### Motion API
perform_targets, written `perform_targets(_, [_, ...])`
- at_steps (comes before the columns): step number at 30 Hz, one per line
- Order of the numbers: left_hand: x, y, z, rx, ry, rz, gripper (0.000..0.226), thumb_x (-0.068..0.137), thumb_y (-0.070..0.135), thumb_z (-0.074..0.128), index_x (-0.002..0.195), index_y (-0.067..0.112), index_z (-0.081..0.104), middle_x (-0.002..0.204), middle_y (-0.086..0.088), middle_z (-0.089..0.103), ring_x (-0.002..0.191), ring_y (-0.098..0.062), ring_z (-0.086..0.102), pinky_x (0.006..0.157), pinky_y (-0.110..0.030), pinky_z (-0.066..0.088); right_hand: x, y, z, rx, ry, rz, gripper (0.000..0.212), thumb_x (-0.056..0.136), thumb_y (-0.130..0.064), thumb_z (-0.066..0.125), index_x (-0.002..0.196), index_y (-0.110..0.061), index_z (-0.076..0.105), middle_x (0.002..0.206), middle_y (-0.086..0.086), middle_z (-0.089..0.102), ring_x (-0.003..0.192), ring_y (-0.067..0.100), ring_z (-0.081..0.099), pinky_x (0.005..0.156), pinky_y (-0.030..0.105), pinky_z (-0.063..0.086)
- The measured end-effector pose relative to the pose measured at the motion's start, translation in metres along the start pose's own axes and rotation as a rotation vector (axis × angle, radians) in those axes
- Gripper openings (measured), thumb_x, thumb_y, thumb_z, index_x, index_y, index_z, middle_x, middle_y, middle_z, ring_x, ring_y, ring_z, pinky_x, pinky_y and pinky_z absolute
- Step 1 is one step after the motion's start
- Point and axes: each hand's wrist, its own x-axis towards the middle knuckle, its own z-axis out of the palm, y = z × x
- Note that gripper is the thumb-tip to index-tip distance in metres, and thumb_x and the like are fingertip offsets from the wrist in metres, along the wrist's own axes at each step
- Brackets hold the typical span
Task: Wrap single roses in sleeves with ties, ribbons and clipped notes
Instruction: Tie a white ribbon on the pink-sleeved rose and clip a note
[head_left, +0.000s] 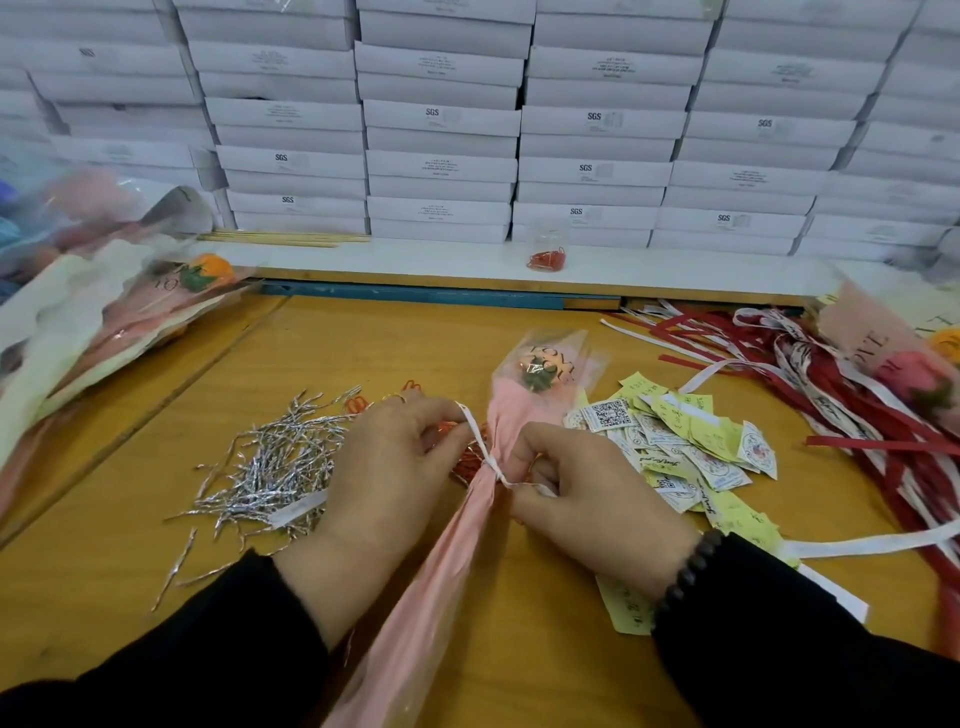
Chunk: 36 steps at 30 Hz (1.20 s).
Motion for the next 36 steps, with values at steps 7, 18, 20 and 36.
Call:
perform_targets(7, [-0.001,0.004,0.001,-0.054,0.006,0.035,0.017,0.079,-0.001,0.068,0.084,0.013,0.076,0.061,0.006,0.037,0.058,-0.004,0.042,0.054,-0.013,0.030,-0.001,-0.002,0.000,-0.017,-0.061,-0.044,0.022,0.079,-0.014,0.059,0.068,-0.030,0.050,0.047,-0.030,0.047,0.049,-0.003,0.043,0.052,0.021,0.027])
perform_targets(18, [0.000,0.013,-0.002,-0.597,-0.144,-0.367,0.024,0.083,0.023,0.061,0.067,0.007,0.070,0.040,0.008,0.038,0.032,-0.004,0.028,0.035,-0.013,0.026,-0.003,-0.002,-0.001,-0.164,-0.113,-0.025,0.027,0.079,-0.013,0.057,0.063,-0.033,0.047,0.053,-0.017,0.048,0.053,-0.003,0.041,0.057,0.020,0.031])
perform_targets(20, [0.000,0.014,-0.003,-0.688,-0.289,-0.443,0.040,0.079,0.033,0.056,0.073,-0.005,0.068,0.042,0.004,0.036,0.032,-0.005,0.022,0.034,-0.012,0.015,-0.003,-0.001,-0.001,-0.168,-0.099,-0.023,0.027,0.080,-0.014,0.057,0.064,-0.033,0.046,0.053,-0.018,0.048,0.053,-0.002,0.040,0.054,0.019,0.029])
perform_targets(36, [0.000,0.008,-0.001,-0.208,-0.513,-0.299,0.049,0.090,0.026,0.057,0.043,0.015,0.058,0.029,0.007,0.037,0.028,-0.004,0.032,0.038,-0.011,0.025,-0.003,-0.003,-0.029,0.254,-0.416,0.247,0.026,0.095,-0.018,0.050,0.075,-0.010,0.065,0.038,-0.010,0.045,0.029,0.003,0.037,0.034,0.010,0.025])
